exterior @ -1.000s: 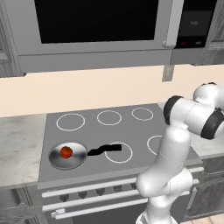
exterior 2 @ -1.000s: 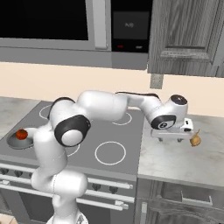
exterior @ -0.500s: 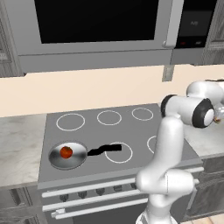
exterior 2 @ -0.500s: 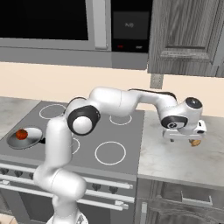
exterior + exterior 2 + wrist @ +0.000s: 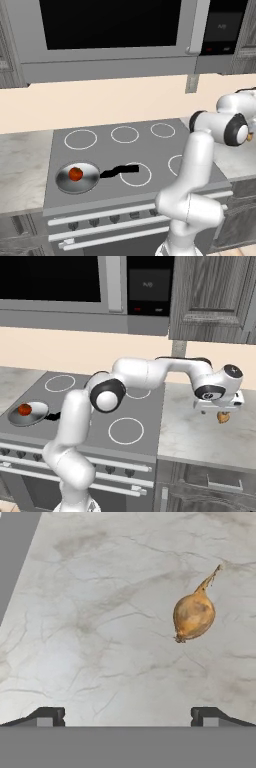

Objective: Place the pan on the front left burner on the stove. Then place the tomato and the onion in the pan and turn on the front left burner.

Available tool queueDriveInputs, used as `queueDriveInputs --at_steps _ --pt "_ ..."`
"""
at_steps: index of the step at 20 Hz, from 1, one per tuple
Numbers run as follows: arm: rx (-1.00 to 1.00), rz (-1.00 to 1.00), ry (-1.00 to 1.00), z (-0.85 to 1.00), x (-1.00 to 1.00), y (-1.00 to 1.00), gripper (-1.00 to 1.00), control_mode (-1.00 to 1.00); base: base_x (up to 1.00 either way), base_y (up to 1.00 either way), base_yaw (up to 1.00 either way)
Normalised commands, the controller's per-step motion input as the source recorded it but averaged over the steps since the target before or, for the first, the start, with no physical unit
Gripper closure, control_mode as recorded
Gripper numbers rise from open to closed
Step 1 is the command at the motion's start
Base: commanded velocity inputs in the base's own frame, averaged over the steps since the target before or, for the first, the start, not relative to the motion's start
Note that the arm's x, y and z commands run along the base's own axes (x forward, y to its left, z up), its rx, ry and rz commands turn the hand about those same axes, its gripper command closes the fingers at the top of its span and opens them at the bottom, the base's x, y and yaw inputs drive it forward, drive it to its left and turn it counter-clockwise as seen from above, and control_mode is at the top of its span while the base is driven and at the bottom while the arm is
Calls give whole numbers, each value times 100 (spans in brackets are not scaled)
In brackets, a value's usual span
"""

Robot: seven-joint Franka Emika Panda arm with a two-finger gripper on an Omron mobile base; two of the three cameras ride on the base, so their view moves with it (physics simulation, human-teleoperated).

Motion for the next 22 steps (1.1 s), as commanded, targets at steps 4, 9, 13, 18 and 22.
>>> queueDriveInputs --at_steps 4,9,13,18,22 --pt "-4 0 0 -3 43 0 -100 -100 0 0 0" --pt "-4 0 0 -5 44 -1 -100 -100 0 0 0" --pt "-4 0 0 -12 25 -12 -100 -100 0 0 0" --pt "-7 -3 2 -22 9 -32 -100 -100 0 0 0" --pt "-3 -5 2 -13 16 -27 -100 -100 0 0 0"
